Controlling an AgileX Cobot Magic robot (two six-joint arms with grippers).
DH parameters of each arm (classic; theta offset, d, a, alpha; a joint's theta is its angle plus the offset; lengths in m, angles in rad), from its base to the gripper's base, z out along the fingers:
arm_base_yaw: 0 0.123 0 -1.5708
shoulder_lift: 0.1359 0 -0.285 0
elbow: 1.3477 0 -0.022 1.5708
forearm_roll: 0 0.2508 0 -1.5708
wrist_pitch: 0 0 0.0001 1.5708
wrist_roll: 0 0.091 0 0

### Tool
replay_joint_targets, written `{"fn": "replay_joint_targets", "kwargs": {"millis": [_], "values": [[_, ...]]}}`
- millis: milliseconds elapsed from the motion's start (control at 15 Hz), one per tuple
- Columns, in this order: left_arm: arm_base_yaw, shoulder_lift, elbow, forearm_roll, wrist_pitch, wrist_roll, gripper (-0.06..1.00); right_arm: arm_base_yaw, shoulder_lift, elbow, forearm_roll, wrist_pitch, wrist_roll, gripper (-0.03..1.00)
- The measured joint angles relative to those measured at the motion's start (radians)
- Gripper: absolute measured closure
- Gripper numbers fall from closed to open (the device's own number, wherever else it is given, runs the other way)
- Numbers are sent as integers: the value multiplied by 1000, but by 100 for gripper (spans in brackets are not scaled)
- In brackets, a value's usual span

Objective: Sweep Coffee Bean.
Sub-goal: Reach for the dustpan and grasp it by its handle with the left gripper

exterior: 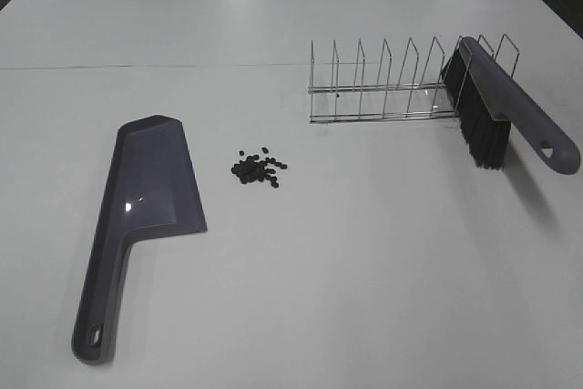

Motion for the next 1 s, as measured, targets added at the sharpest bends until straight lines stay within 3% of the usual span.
{"fn": "replay_joint_targets", "kwargs": {"millis": [1000], "values": [[0, 0, 0, 0, 0, 0, 6, 0, 0, 0, -14, 0, 5, 33]]}}
